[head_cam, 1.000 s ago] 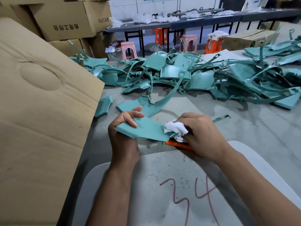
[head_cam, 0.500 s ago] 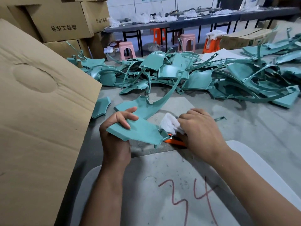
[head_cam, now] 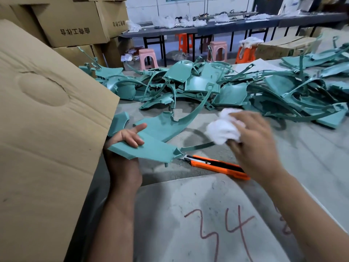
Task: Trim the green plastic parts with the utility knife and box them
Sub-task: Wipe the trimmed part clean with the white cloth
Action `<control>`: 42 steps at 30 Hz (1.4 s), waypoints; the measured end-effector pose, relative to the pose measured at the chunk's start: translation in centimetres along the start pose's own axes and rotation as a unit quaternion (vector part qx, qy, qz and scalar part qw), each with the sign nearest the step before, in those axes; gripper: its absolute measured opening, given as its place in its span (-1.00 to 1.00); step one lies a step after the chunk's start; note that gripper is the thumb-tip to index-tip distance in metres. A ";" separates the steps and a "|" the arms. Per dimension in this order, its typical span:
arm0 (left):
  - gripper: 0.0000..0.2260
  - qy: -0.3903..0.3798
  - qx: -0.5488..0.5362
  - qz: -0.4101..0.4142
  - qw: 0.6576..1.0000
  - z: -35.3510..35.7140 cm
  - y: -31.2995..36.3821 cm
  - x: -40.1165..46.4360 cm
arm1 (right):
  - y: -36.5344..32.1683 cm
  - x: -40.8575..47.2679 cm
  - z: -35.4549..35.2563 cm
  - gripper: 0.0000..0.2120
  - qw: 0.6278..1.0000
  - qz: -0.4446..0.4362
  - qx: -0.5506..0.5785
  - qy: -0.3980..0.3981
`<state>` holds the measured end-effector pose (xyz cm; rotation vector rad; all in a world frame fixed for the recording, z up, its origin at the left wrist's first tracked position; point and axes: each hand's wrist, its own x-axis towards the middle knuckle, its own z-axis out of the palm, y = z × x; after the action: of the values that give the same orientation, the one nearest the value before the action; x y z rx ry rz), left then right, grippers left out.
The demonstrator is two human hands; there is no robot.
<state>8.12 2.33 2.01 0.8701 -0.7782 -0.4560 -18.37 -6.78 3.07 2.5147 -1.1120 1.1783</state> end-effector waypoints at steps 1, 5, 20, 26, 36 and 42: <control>-0.67 0.003 -0.009 -0.002 1.000 0.4 0.0 -0.2 | -0.6 0.0 0.5 -0.68 0.995 -0.004 -0.020 -0.100; -0.63 0.004 -0.032 0.048 0.998 1.3 0.0 -0.8 | -2.2 0.0 1.6 -0.92 0.977 -0.008 -0.041 -0.209; -0.84 0.094 0.014 0.058 0.994 5.3 -0.6 -3.5 | -6.3 -0.8 0.5 -0.75 0.937 -0.069 0.340 0.037; -0.85 0.119 0.129 0.151 0.973 4.7 -1.2 -3.5 | -7.3 -1.0 0.6 -0.67 0.943 -0.087 0.295 0.130; -0.72 -0.038 0.214 0.143 0.966 5.4 -1.8 -3.9 | -5.3 -0.4 1.7 -0.70 0.970 -0.062 0.176 0.154; -0.50 -0.119 0.250 -0.021 0.961 5.4 -2.0 -4.1 | -2.7 1.4 -2.8 -0.60 0.864 0.181 0.346 0.317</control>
<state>1.29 1.07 0.87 1.3202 -1.1256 -0.4124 -17.61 -4.52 6.42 1.9877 -1.1104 2.6595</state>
